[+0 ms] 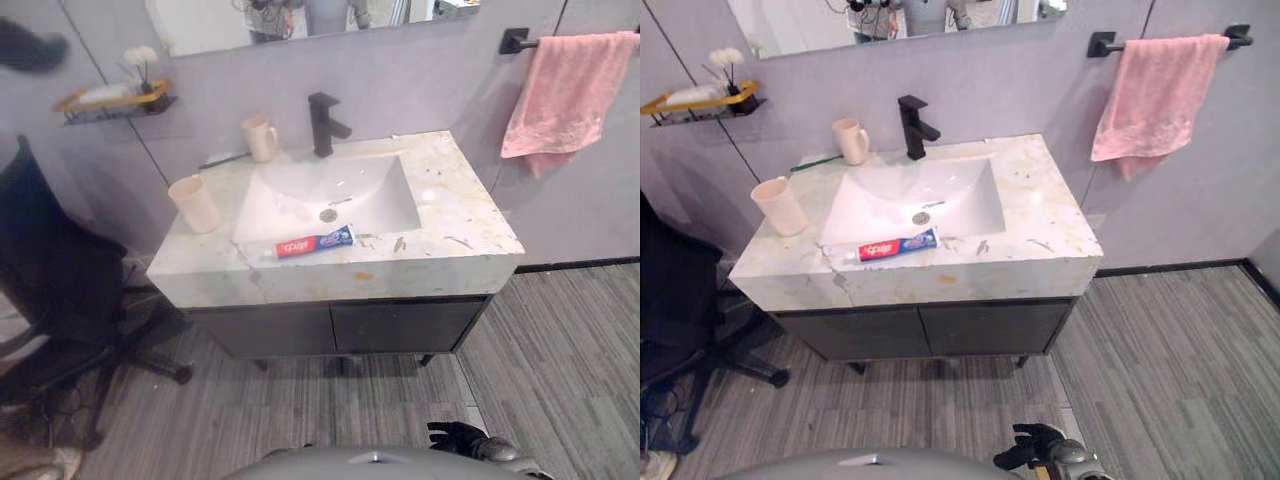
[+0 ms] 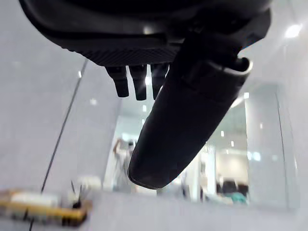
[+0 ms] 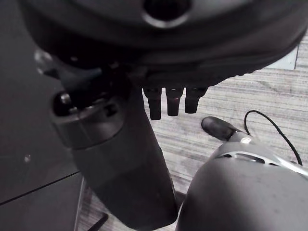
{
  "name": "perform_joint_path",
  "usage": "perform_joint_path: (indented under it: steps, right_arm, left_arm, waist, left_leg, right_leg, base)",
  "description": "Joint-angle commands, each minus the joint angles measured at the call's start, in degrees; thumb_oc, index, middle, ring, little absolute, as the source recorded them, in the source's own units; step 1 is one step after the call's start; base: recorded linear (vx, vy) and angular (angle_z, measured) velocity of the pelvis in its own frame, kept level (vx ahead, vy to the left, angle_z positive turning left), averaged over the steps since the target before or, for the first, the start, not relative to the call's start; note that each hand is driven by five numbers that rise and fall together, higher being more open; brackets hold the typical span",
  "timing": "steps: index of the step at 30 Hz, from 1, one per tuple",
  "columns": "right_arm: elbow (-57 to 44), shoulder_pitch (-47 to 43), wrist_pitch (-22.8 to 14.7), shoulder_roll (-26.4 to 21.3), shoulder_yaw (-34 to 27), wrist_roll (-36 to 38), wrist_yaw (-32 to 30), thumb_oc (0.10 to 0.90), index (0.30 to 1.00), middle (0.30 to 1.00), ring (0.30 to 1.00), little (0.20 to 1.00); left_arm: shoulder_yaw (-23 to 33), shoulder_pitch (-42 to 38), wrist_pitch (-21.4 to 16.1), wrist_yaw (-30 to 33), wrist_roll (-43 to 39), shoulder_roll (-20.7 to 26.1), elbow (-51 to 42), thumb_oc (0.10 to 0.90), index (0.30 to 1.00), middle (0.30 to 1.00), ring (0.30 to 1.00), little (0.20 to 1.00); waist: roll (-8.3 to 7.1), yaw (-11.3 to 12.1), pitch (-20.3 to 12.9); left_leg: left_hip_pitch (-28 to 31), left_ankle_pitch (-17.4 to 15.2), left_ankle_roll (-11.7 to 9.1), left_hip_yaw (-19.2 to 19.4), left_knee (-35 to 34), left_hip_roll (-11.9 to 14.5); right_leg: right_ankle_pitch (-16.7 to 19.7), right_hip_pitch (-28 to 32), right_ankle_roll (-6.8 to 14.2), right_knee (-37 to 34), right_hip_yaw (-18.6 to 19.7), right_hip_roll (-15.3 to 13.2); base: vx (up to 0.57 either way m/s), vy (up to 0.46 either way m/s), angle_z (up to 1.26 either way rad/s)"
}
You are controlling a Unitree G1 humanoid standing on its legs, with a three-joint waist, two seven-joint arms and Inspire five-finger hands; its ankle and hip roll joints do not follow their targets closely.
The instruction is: Organize the bathroom.
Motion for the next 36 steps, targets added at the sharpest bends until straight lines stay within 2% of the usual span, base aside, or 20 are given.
perform_joint_path:
  steps: [1, 5, 6, 8, 10, 14, 20, 23, 30, 36]
  right_arm:
    - [-1.6, -3.2, -0.3, -1.5, 0.9, -2.3, 0.1, 0.800, 0.900, 0.900, 0.900, 0.900]
    - [-1.1, -3.0, 0.0, -1.8, 0.7, -2.9, -1.5, 0.800, 0.900, 0.900, 0.900, 0.900]
    - [-1.1, -3.0, 0.0, -1.8, 0.7, -2.9, -1.5, 0.800, 0.900, 0.900, 0.900, 0.900]
    - [-0.5, -3.1, -0.1, -2.0, 0.6, -3.5, -1.7, 0.800, 0.900, 0.900, 0.900, 0.900]
    - [0.5, -3.4, 0.1, -2.1, 0.5, -4.1, -2.2, 0.800, 0.900, 0.900, 0.900, 0.900]
    - [1.5, -3.9, 0.7, -2.6, 0.4, -5.8, -2.2, 0.800, 0.900, 0.900, 0.900, 0.900]
    - [2.7, -4.5, 0.9, -3.0, 0.3, -6.6, -1.8, 0.800, 0.900, 0.900, 0.900, 0.900]
    - [4.1, -5.1, 1.2, -3.4, 0.3, -7.8, -1.6, 0.800, 0.900, 0.900, 0.900, 0.900]
    - [4.6, -5.5, 1.5, -4.4, -0.4, -9.2, -1.7, 0.800, 0.900, 0.900, 0.900, 0.900]
    - [5.3, -6.0, 1.7, -4.3, -0.3, -9.7, -1.7, 0.800, 0.900, 0.900, 0.900, 0.900]
  left_arm:
    - [-0.3, -10.4, -5.3, -6.3, -3.4, 3.4, 6.7, 0.800, 0.900, 0.900, 0.900, 0.900]
    - [-12.0, -19.6, -9.6, -12.6, -4.3, 1.7, 13.3, 0.800, 0.900, 0.900, 0.900, 0.900]
    - [-12.0, -19.6, -9.6, -12.6, -4.3, 1.7, 13.3, 0.800, 0.900, 0.900, 0.900, 0.900]
    - [-15.8, -22.4, -10.4, -14.8, -4.9, 1.3, 14.8, 0.800, 0.900, 0.900, 0.900, 0.900]
    - [-19.4, -24.4, -11.2, -18.3, -4.2, 0.0, 17.4, 0.800, 0.900, 0.900, 0.900, 0.900]
    - [-22.0, -24.7, -10.7, -26.3, -7.0, -1.3, 19.6, 0.800, 0.900, 0.900, 0.900, 0.900]
    - [-21.5, -22.4, -9.5, -32.0, -10.8, -3.2, 19.7, 0.800, 0.900, 0.900, 0.900, 0.900]
    - [-17.6, -15.6, -4.5, -37.7, -18.9, -7.2, 17.5, 0.800, 0.900, 0.900, 0.900, 0.900]
    - [-11.7, -6.0, 1.7, -36.5, -23.2, -12.5, 10.5, 0.800, 0.900, 0.900, 0.900, 0.900]
    - [-9.1, 0.1, 3.7, -32.5, -18.5, -17.4, 8.8, 0.800, 0.900, 0.900, 0.900, 0.900]
  waist:
    - [-0.90, -0.9, 1.7]
    - [-0.21, -1.8, 2.1]
    - [-0.21, -1.8, 2.1]
    - [0.07, -2.3, 2.1]
    - [0.47, -3.0, 2.1]
    - [1.04, -3.7, 2.2]
    - [1.56, -4.2, 2.4]
    - [2.35, -4.8, 2.6]
    - [3.31, -5.6, 3.2]
    - [3.30, -5.9, 3.1]
  left_leg:
    - [-4.6, -0.6, -2.1, 1.6, 4.4, 4.6]
    - [-4.6, -0.4, -2.2, 2.4, 4.6, 4.6]
    - [-4.6, -0.4, -2.2, 2.4, 4.6, 4.6]
    - [-4.5, -0.2, -2.2, 2.9, 4.4, 4.6]
    - [-4.2, -0.1, -2.2, 3.6, 4.1, 4.5]
    - [-4.0, 0.1, -2.2, 4.6, 3.9, 4.6]
    - [-3.9, 0.4, -2.2, 5.1, 3.9, 4.5]
    - [-3.9, 1.0, -2.3, 5.6, 3.7, 4.4]
    - [-3.9, 1.6, -2.4, 6.6, 3.7, 4.1]
    - [-3.8, 2.0, -2.4, 7.1, 3.9, 4.2]
  right_leg:
    - [-3.3, -1.5, 2.3, 2.0, -1.4, -2.3]
    - [-3.1, -2.0, 2.4, 2.3, -0.7, -2.4]
    - [-3.1, -2.0, 2.4, 2.3, -0.7, -2.4]
    - [-3.0, -2.1, 2.5, 2.3, -0.4, -2.5]
    - [-2.9, -2.4, 2.5, 2.3, 0.0, -2.5]
    - [-2.9, -2.7, 2.4, 2.5, 0.3, -2.6]
    - [-2.9, -2.8, 2.3, 2.5, 0.5, -2.6]
    - [-2.9, -3.2, 2.0, 2.6, 0.9, -2.6]
    - [-3.0, -3.7, 1.7, 2.9, 1.1, -2.9]
    - [-3.2, -3.9, 1.3, 3.1, 1.3, -2.8]
  base:
    - [-0.03, 0.015, -0.03]
    - [-0.02, 0.026, -0.07]
    - [0.00, 0.021, -0.08]
    - [0.00, 0.022, -0.08]
    - [0.00, 0.031, -0.01]
    - [0.00, 0.028, -0.01]
    - [0.00, 0.013, 0.00]
    - [0.02, 0.069, -0.01]
    - [0.00, 0.061, -0.08]
    - [0.01, 0.013, -0.01]
